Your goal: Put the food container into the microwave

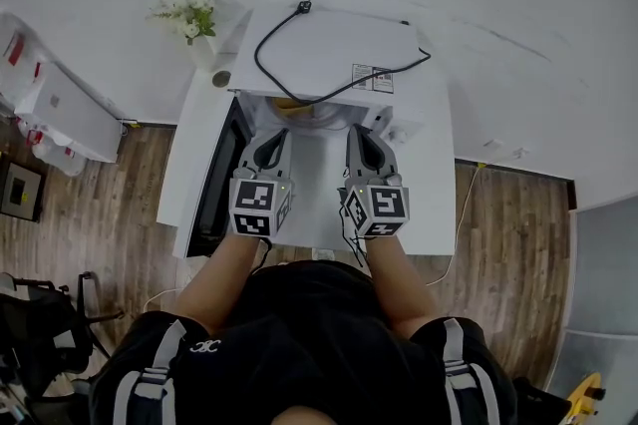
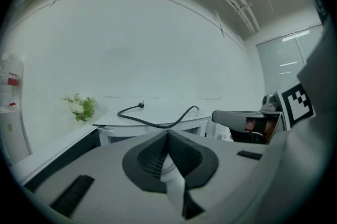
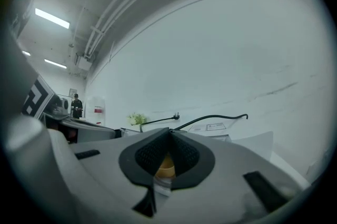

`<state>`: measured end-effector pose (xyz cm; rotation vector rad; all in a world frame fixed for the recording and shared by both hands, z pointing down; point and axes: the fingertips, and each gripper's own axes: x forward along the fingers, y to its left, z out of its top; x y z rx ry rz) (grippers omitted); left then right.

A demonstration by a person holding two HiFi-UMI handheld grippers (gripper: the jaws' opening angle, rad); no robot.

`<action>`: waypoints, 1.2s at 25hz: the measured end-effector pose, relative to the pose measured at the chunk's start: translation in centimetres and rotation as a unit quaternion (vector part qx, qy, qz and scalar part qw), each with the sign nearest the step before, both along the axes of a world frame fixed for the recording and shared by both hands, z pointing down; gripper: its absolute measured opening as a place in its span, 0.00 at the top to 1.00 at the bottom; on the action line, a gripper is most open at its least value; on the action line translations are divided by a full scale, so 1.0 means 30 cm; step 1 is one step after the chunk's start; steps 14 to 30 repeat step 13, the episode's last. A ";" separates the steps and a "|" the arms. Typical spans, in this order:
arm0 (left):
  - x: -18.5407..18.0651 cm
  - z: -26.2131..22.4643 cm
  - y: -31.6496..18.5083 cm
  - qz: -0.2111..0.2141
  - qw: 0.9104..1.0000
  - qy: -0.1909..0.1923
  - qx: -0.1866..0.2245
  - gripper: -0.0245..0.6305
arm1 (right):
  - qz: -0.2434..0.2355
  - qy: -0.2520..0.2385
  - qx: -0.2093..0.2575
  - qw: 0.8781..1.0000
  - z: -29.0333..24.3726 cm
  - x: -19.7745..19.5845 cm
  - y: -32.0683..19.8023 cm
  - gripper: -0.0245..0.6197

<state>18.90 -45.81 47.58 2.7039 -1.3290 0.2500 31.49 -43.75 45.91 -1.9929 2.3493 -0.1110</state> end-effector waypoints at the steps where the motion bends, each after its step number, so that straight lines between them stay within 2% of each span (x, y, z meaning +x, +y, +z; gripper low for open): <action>1: 0.001 -0.003 -0.001 0.000 1.000 0.000 0.001 0.95 | 0.000 0.001 0.000 1.000 -0.001 0.001 -0.002 0.96; 30: 0.010 -0.001 -0.006 -0.002 1.000 -0.001 0.002 0.95 | -0.016 -0.005 -0.012 1.000 0.019 -0.014 -0.011 0.96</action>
